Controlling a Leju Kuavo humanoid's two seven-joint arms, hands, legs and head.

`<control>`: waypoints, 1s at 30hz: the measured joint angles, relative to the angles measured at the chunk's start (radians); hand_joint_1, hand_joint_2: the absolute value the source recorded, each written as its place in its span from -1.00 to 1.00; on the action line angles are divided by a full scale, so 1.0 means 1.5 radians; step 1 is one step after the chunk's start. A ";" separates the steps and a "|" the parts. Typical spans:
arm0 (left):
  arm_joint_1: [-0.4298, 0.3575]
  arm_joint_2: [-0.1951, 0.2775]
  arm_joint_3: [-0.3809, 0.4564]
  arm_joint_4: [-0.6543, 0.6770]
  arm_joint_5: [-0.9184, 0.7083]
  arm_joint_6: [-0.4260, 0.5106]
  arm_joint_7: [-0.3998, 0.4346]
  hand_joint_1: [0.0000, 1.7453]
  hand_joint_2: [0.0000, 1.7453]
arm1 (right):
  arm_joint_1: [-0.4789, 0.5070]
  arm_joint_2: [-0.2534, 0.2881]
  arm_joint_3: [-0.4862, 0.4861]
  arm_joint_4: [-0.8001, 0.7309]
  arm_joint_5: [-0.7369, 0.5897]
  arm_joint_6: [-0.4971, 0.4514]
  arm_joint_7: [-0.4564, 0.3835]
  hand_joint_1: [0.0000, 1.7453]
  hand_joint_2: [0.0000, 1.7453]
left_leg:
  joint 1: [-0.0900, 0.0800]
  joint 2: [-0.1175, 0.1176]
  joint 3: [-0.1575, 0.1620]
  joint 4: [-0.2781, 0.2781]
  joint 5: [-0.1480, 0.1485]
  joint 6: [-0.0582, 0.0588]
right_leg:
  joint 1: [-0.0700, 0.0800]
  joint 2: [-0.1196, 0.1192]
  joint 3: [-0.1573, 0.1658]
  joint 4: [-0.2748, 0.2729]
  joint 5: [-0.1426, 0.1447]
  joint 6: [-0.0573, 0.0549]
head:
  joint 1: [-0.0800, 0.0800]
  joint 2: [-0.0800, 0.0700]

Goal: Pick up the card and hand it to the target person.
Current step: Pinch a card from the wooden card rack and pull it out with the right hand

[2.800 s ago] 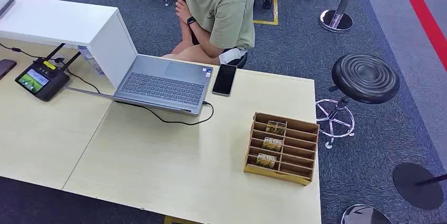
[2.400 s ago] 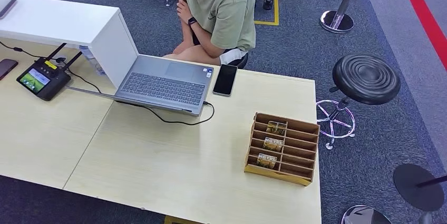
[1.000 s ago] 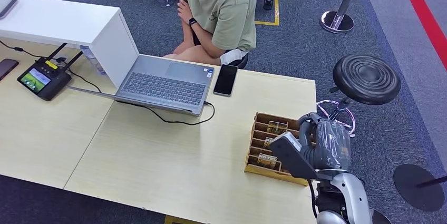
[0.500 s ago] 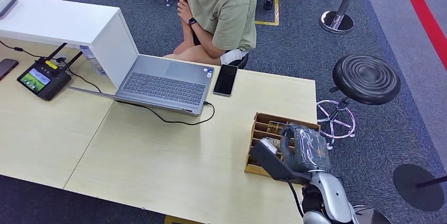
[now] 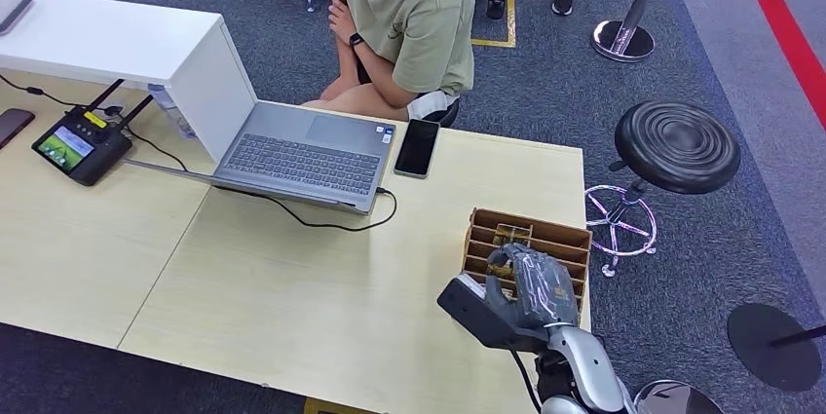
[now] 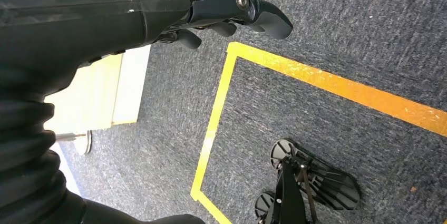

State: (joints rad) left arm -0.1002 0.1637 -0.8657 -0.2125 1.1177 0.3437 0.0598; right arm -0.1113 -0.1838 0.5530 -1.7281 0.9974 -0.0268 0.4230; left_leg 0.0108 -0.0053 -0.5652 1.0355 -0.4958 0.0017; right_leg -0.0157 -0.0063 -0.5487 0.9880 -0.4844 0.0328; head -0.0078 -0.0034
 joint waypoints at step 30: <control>0.000 0.002 0.005 0.000 0.000 -0.002 -0.003 -1.00 1.00 | -0.013 0.001 0.032 0.060 -0.042 -0.002 -0.005 0.18 1.00 | 0.000 0.000 0.000 0.000 0.000 0.000 | 0.000 0.000 0.000 0.000 0.000 0.000 | 0.000 0.000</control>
State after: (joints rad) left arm -0.1000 0.1663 -0.8583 -0.2125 1.1177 0.3407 0.0557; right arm -0.1313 -0.1824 0.6008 -1.6387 0.9346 -0.0305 0.4158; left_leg 0.0108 -0.0053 -0.5651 1.0355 -0.4958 0.0017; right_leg -0.0157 -0.0062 -0.5487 0.9879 -0.4844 0.0328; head -0.0079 -0.0034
